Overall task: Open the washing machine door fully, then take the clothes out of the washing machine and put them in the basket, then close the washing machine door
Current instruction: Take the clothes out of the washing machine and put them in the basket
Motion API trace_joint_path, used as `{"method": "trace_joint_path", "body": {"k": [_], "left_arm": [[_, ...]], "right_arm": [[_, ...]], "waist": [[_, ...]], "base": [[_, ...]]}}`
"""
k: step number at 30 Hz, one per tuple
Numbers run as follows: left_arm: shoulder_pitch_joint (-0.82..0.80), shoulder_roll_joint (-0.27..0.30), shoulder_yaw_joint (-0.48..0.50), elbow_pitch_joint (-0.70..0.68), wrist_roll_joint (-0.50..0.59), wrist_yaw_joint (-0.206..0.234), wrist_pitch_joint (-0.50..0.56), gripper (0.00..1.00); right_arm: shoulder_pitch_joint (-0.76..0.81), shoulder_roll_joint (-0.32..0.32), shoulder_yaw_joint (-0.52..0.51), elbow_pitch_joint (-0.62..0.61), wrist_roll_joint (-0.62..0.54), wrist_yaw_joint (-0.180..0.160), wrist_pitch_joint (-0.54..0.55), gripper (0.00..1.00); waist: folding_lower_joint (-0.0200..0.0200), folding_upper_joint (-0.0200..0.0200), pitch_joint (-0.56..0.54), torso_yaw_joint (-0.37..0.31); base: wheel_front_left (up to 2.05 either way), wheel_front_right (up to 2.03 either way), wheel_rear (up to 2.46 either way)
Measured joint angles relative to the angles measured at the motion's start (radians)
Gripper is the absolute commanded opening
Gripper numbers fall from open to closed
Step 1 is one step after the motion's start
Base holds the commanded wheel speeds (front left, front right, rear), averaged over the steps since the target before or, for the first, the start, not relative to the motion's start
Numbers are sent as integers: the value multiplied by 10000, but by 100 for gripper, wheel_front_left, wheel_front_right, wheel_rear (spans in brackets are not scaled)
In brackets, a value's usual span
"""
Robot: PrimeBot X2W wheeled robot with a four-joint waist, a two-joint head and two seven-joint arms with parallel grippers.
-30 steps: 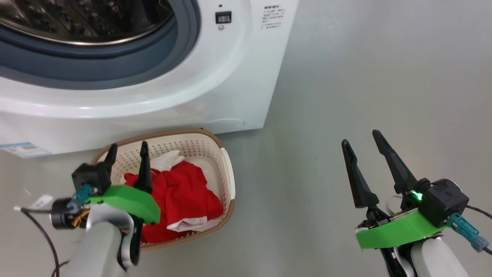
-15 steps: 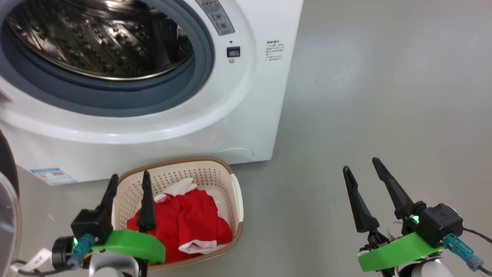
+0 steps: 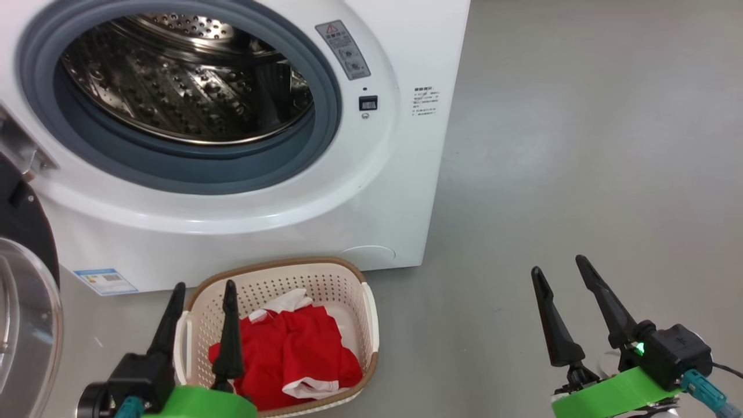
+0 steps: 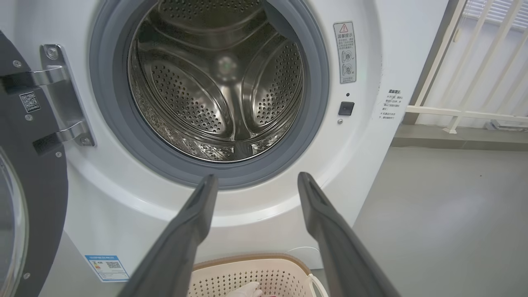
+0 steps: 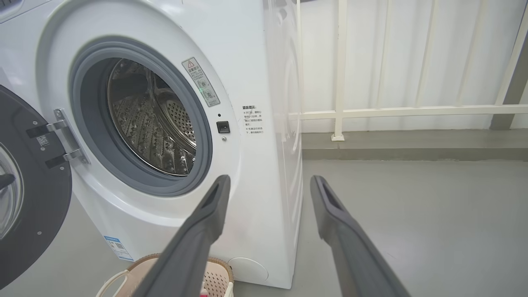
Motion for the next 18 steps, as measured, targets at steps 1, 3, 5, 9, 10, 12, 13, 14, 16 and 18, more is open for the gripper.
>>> {"method": "trace_joint_path", "body": {"k": [1,3,5,9,10,12,13,14,16,18], "left_arm": [[69,17,2,-81,0,2,2,100],[272,35,-8,-330,0,36,44,100],[517,46,-15,-531,-2,92,61,100],[940,81,42,-821,-102,132,132,100],[1005,86,40,-859,-123,132,132,100],[1128,100,58,-978,-127,132,130,100],[1204,125,56,-1028,-125,157,130,100],[1269,146,58,-1108,-123,190,130,100],[1410,171,44,-1243,-105,215,127,100],[1515,201,42,-1329,-104,270,121,100]], "right_arm": [[52,2,-8,-15,-2,0,0,100],[67,2,-33,-35,-4,0,0,100],[71,6,-73,-82,-10,0,2,100],[294,8,-272,-190,-35,0,2,100],[360,10,-288,-192,-35,0,2,100],[489,21,-305,-205,-35,0,0,100],[514,33,-318,-211,-35,0,2,100],[521,40,-353,-238,-35,0,2,100],[585,50,-466,-314,-36,0,0,100],[745,52,-579,-349,-36,0,2,100]], "waist": [[0,0,-31,13],[0,0,-97,32],[0,0,-166,38],[0,0,-287,35],[0,0,-318,36],[0,0,-384,35],[0,0,-414,33],[0,0,-445,33],[0,0,-514,34],[0,0,-584,36]], "base": [[0,0,0],[0,0,0],[0,0,0],[0,0,0],[0,0,0],[0,0,0],[0,0,0],[0,0,0],[0,0,0],[0,0,0]]}}
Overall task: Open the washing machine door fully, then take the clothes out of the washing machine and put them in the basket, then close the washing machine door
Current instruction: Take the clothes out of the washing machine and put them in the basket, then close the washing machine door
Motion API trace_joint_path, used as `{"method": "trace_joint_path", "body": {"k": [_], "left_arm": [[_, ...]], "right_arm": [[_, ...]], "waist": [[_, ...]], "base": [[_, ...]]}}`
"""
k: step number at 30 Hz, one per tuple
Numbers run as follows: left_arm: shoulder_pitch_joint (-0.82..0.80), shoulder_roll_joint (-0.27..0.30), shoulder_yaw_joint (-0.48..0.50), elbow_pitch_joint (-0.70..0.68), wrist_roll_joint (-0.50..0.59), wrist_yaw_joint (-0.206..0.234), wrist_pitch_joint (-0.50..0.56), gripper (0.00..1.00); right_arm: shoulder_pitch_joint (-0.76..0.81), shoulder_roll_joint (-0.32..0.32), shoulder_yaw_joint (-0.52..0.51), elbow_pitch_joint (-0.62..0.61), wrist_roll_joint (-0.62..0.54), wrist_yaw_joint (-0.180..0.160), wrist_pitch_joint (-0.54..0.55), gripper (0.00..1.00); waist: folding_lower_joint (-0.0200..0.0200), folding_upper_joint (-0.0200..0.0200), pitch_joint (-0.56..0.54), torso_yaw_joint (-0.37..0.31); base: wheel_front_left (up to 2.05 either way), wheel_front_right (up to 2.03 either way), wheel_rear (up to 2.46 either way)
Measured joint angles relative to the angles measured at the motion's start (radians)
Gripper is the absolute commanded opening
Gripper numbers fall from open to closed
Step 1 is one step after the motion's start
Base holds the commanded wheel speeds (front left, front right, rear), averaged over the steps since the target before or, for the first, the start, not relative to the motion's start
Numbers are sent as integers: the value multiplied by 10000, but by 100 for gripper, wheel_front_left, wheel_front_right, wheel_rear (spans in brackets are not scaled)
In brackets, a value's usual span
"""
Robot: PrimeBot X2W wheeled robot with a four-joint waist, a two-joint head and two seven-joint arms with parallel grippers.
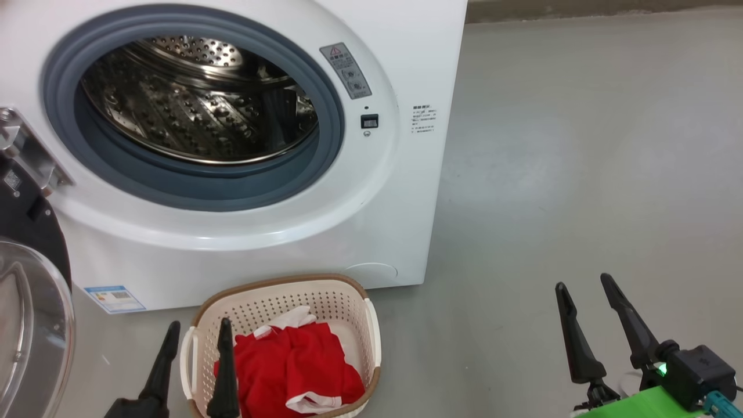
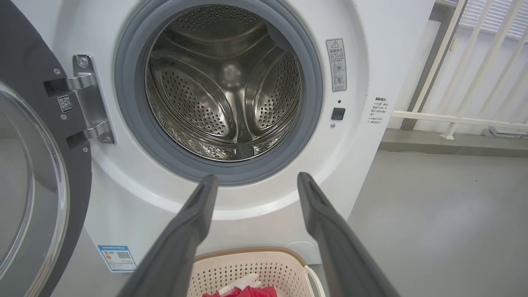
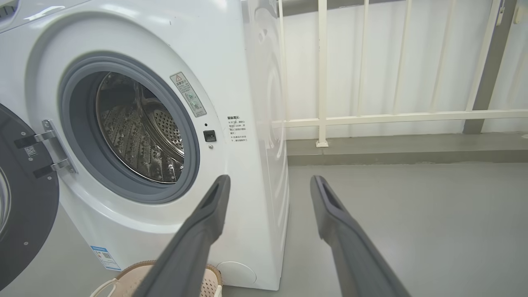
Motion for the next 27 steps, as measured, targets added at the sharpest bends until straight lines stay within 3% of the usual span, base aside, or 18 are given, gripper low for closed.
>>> {"method": "trace_joint_path", "body": {"k": [20,27], "left_arm": [[319,286,-213,-523,261,184,115,100],[318,314,-244,-541,276,270,115,100]], "right_arm": [[166,35,-33,-165,-159,0,-2,100],[166,33,-33,-161,-159,0,0,100]], "waist": [[0,0,-118,-41],[0,0,-161,-14]], "base": [[-1,1,0],[-80,54,25]]}}
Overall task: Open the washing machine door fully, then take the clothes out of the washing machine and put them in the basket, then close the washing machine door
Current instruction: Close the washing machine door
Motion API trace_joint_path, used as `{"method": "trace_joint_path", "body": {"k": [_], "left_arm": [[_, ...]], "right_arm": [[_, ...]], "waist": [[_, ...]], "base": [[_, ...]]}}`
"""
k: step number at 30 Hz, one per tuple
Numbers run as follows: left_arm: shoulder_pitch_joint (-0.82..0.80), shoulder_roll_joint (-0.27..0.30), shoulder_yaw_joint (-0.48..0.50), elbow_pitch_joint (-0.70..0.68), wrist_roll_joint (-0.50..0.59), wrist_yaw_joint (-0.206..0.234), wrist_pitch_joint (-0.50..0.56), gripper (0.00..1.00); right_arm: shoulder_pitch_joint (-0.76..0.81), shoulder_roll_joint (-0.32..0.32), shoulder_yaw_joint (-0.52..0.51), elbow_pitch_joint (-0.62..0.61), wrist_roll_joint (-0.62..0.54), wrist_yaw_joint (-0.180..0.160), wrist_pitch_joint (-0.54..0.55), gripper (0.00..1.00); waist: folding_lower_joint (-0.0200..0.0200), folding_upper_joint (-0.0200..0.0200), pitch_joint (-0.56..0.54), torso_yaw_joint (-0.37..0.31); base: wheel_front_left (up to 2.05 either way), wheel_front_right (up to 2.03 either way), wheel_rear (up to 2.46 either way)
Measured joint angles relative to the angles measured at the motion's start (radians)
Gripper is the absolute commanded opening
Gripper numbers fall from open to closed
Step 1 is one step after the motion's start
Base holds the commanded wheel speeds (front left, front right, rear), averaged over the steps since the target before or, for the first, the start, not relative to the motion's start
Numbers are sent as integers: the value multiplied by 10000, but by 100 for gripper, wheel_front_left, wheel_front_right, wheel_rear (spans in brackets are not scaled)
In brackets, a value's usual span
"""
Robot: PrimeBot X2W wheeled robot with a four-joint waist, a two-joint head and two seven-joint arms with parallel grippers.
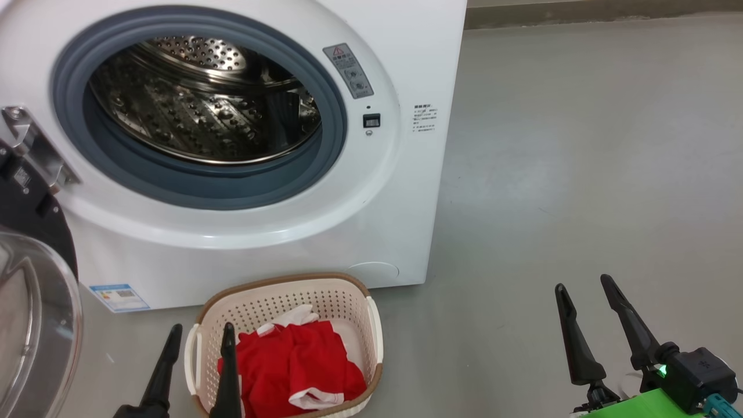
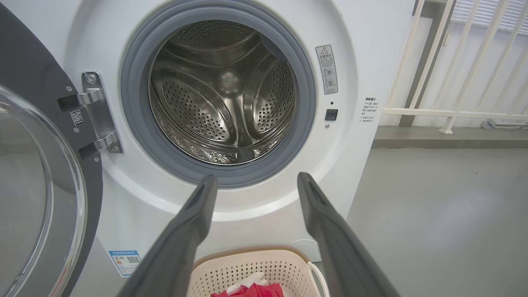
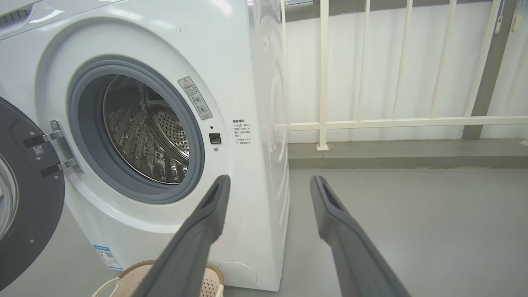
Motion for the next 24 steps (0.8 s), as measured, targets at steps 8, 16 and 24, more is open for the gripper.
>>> {"method": "trace_joint_path", "body": {"k": [8,16,24], "left_arm": [[-2,44,-69,-10,0,-2,2,100],[-2,90,-144,-21,0,-2,31,100],[-8,134,-276,-17,282,257,107,100]], "right_arm": [[34,8,12,-8,0,0,-2,100],[203,10,8,-2,0,0,0,100],[202,10,6,-4,0,0,0,100]], "waist": [[0,0,28,31],[0,-1,79,90],[0,0,84,174]], "base": [[-159,151,8],[-90,90,0],[-7,7,0]]}}
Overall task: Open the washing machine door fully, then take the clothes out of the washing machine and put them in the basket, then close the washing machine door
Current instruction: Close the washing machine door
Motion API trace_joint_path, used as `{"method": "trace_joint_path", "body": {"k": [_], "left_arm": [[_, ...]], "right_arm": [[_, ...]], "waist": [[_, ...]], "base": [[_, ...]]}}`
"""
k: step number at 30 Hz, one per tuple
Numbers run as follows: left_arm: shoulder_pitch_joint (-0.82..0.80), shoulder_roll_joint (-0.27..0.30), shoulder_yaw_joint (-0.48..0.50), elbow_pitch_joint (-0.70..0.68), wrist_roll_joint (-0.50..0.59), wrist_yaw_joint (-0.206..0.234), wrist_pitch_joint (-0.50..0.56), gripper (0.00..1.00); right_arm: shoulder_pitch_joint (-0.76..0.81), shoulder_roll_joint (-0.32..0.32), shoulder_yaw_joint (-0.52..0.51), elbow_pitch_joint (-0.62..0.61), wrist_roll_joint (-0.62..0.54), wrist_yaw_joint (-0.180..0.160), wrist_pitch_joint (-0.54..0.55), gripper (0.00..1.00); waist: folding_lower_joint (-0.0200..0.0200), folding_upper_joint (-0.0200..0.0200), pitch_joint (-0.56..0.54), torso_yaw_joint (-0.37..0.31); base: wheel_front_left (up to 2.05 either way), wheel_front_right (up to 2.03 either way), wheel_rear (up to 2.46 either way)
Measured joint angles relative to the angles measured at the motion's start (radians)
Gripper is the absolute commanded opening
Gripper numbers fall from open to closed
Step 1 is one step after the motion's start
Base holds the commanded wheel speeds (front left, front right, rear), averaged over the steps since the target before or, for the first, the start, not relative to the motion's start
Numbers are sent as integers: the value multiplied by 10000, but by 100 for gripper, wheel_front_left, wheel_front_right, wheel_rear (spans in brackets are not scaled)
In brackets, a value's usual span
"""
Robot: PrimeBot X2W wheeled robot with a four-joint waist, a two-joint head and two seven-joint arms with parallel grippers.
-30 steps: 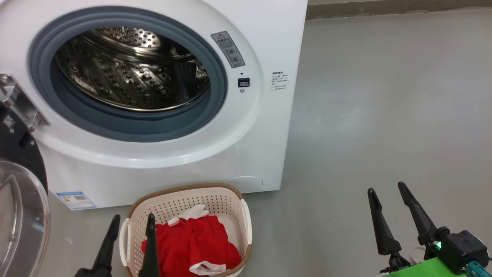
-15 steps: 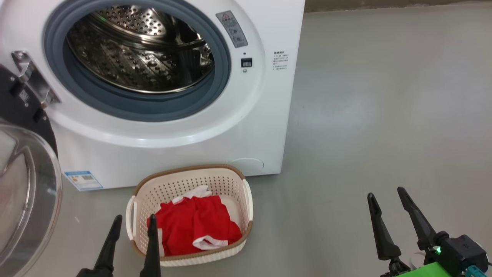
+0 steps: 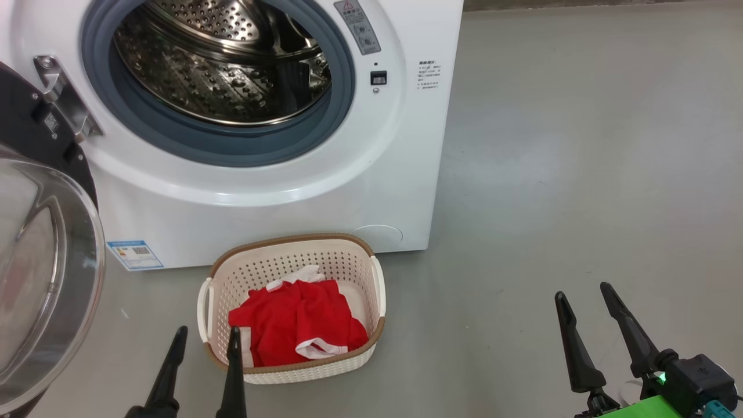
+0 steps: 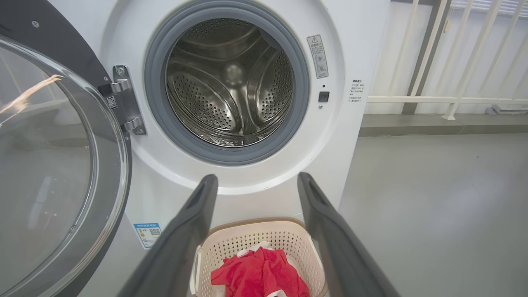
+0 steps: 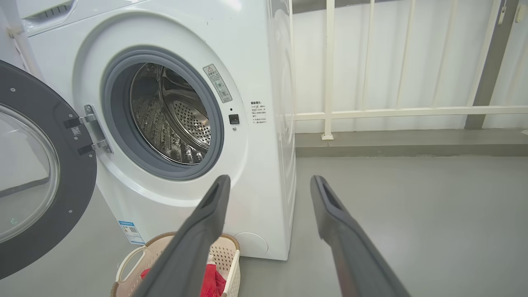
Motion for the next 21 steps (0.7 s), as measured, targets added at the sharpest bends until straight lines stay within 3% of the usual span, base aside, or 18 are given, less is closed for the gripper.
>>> {"method": "trace_joint_path", "body": {"k": [21], "left_arm": [[-38,42,-100,-500,157,328,-35,100]], "right_arm": [[-50,-2,86,-13,-4,0,0,100]], "waist": [[0,0,226,633]], "base": [[0,0,0]]}}
